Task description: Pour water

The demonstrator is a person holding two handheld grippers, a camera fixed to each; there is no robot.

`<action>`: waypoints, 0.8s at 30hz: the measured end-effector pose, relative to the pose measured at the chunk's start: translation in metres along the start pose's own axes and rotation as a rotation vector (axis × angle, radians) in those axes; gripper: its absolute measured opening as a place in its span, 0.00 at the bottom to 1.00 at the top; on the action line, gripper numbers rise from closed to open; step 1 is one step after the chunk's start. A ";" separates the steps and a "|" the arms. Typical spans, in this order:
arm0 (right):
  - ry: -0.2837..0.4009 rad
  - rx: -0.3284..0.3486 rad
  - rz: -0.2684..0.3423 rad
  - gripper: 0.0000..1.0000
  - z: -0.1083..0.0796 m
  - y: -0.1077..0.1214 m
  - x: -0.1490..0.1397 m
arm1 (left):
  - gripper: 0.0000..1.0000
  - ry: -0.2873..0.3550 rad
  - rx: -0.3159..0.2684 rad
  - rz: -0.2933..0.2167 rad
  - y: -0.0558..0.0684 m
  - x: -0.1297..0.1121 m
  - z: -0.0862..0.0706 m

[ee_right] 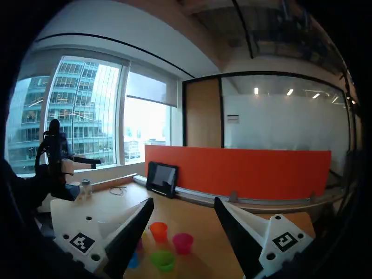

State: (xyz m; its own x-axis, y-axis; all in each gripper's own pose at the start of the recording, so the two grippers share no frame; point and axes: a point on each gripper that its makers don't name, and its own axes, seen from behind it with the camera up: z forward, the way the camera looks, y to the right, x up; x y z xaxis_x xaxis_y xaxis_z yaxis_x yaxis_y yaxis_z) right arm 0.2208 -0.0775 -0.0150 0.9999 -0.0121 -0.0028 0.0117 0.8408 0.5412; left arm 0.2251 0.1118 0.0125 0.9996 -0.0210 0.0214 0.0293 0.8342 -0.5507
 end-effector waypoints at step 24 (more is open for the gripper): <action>-0.112 0.103 -0.054 1.00 0.002 -0.006 -0.014 | 0.97 -0.100 -0.197 0.060 0.049 -0.047 0.008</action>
State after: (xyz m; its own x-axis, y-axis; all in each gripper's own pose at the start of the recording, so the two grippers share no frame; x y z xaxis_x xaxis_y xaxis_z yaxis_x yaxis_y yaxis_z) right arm 0.2071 -0.0836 -0.0165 0.9911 -0.1206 0.0567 0.0588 0.7775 0.6261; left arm 0.1798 0.1586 -0.0089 0.9942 0.0883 0.0612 -0.0195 0.7087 -0.7053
